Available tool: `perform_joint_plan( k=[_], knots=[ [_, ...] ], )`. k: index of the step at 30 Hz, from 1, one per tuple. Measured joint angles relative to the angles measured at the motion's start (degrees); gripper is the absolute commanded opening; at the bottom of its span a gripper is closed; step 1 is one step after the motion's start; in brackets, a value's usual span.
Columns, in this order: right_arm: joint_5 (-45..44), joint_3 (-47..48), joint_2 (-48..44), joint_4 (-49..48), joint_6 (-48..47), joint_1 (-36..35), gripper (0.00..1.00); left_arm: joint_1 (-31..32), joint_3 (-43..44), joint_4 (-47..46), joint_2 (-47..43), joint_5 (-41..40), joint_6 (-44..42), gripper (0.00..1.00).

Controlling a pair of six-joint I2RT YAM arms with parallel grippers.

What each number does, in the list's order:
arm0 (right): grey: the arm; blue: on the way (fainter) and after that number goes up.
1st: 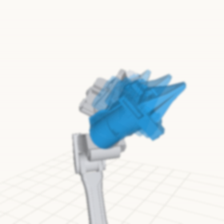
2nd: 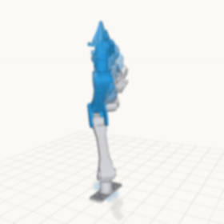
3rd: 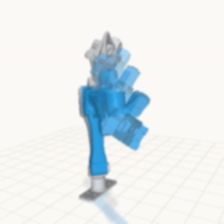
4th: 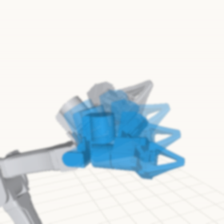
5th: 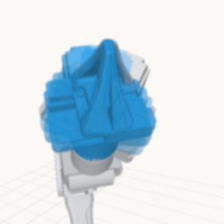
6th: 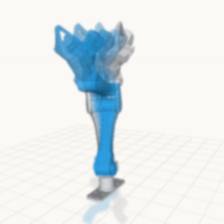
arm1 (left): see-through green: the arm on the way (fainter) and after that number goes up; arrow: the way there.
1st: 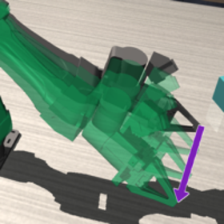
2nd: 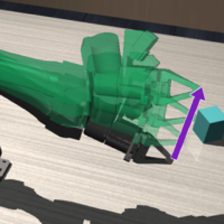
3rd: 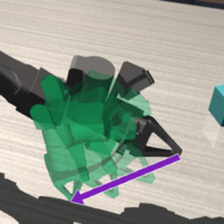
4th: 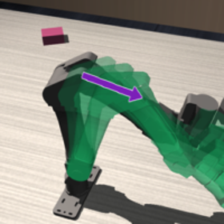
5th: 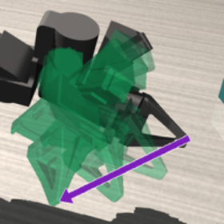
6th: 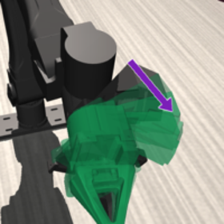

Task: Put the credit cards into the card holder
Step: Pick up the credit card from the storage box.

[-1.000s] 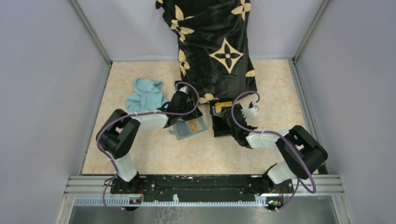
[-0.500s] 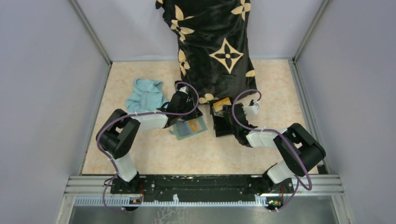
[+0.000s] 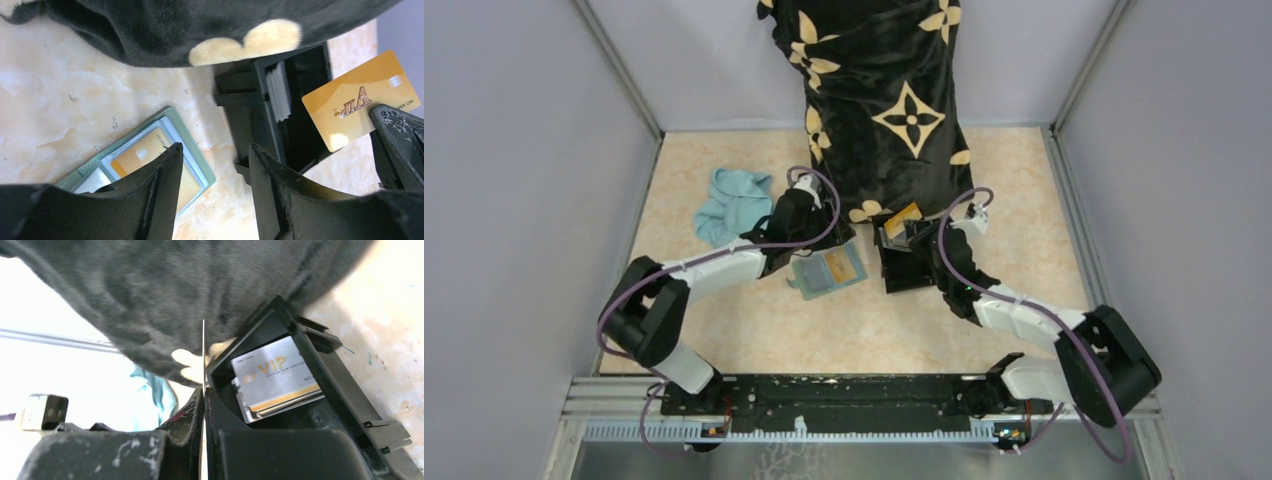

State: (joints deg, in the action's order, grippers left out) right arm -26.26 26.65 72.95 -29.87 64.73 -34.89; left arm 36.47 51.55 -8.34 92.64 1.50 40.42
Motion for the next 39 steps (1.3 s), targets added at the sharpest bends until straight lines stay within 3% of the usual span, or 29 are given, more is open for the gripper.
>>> perform_joint_plan(
  k=[7,17,22,31,36,39],
  knots=[
    [9.11,0.57,-12.52,10.93,-8.90,1.53,0.00,-0.26,-1.92,0.02,-7.56,2.27,-3.04,0.61],
    [34.03,3.56,-14.32,22.99,-17.73,2.99,0.00,-0.96,-9.55,-6.34,-12.92,17.44,-4.90,0.65],
    [44.41,3.54,-14.29,22.69,-17.75,3.23,0.00,-1.22,-11.87,-9.29,-14.64,24.74,-5.57,0.68],
    [55.60,3.34,-11.52,17.05,-15.39,3.30,0.00,-2.27,-16.15,-15.85,-16.02,33.38,-4.63,0.68],
    [58.51,3.32,-9.14,14.36,-14.10,3.30,0.00,-2.82,-17.00,-21.68,-14.25,38.07,-2.73,0.62],
    [59.60,3.32,-7.76,13.07,-13.60,3.30,0.00,-3.15,-17.38,-25.33,-12.61,40.79,-1.49,0.53]
  ],
)
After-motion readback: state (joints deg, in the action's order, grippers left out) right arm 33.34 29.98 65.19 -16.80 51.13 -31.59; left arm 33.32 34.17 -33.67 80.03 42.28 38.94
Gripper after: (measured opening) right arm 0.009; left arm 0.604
